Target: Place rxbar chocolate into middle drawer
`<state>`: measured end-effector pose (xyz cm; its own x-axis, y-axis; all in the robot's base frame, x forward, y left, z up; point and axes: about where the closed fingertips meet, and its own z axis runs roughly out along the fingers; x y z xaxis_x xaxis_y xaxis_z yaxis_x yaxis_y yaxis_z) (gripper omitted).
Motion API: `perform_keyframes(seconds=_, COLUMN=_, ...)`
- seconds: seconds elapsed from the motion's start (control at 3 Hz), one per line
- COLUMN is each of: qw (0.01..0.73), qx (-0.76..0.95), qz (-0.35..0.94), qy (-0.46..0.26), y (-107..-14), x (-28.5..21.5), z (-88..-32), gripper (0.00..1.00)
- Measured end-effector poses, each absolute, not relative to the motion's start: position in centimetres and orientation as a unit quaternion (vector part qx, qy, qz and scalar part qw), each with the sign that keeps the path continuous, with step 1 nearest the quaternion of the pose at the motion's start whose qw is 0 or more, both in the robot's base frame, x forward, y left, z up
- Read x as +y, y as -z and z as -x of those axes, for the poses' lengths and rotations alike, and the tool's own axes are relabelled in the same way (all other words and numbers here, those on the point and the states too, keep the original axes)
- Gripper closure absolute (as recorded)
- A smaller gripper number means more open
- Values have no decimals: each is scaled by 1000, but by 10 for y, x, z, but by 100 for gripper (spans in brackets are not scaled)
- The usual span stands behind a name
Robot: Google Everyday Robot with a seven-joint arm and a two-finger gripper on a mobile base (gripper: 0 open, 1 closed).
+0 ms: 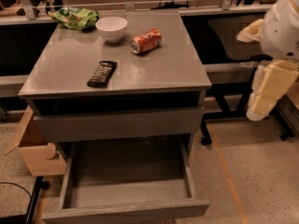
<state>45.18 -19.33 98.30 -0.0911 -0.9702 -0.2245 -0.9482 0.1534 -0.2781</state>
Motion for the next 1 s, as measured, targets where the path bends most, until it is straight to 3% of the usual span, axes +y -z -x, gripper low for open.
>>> perform_keyframes(seconds=0.67, qw=165, qx=514, qz=842, qy=-14, y=-977, x=-64, z=-508, gripper=0)
perform_keyframes(seconds=1.0, qw=178, qx=494, qz=851, qy=-9, y=-981, x=-45, z=-515, gripper=0)
